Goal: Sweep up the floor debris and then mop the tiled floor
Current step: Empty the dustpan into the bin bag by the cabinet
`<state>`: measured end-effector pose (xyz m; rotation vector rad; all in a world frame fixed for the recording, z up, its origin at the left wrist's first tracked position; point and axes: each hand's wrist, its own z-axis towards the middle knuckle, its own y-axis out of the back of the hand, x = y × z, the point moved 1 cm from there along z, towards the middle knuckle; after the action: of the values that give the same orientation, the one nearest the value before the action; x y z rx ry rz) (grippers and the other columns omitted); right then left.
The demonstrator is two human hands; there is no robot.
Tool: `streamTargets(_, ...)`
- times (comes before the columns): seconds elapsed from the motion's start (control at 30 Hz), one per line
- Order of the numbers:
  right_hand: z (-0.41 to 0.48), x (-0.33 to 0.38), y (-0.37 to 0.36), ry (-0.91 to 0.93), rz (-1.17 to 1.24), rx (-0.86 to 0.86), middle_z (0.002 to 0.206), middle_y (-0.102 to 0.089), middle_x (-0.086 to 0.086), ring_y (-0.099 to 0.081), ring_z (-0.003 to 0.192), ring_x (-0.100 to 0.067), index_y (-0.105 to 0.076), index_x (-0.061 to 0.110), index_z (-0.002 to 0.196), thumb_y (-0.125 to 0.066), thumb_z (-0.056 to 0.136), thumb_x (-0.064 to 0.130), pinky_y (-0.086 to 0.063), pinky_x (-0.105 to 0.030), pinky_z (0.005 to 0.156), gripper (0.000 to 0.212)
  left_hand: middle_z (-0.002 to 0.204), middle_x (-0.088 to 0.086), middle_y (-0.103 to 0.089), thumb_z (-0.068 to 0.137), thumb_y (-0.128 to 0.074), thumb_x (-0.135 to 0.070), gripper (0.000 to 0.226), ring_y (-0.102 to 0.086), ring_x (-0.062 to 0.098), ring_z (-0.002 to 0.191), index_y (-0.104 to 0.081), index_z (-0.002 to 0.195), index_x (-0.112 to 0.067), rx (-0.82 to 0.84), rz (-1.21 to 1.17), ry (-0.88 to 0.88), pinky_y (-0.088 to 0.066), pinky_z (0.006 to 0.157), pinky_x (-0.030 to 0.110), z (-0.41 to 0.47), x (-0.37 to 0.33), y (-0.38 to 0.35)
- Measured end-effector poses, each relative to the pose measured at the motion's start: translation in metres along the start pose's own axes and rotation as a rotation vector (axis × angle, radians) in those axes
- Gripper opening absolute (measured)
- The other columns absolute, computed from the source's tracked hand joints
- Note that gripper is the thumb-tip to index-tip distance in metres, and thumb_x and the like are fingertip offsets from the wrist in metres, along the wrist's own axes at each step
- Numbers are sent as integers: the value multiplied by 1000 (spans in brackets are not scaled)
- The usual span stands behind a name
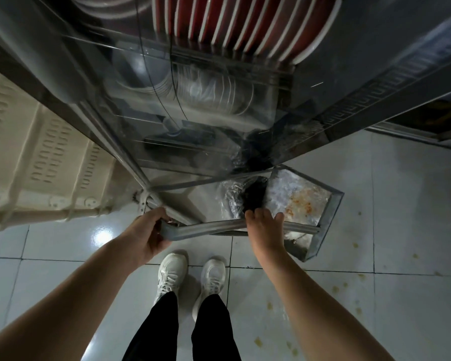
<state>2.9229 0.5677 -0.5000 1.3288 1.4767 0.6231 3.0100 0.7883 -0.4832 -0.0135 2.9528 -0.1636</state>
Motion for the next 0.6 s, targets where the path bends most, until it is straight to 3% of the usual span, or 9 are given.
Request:
streamTargets(0.13,0,-1,-7,36,29,122,89,-64,-3,-62,83,-25,-63,15,98,-64,75,8,-43,-42,81,24,58,9,-50,83,-52,-10,15,-54,14,32,-45,71,-7,-34,40,73,-45,30,18,-1,-4,5)
streamTargets(0.27,-2,-7,-7,21,84,201,105,-59,-7,-59,97,-28,-51,11,114,-47,88,6,-39,-45,90,27,66,17,-56,84,-52,-10,13,-62,23,42,-47,75,-3,-14,61,182,-50,33,24,-10,-5,3)
streamTargets(0.43,-4,-17,-3,35,123,226,107,-59,-9,-60,97,-29,-47,11,119,-42,92,8,-45,-41,85,28,51,21,-61,85,-50,-7,14,-63,26,40,-48,73,0,3,79,219,-50,32,27,-21,-3,-3)
streamTargets(0.6,-9,-23,0,30,104,206,100,-63,-8,-63,91,-28,-51,10,119,-48,90,9,-48,-38,80,29,54,22,-62,87,-49,-8,15,-62,26,39,-50,76,2,15,89,255,-48,29,27,-29,3,-8)
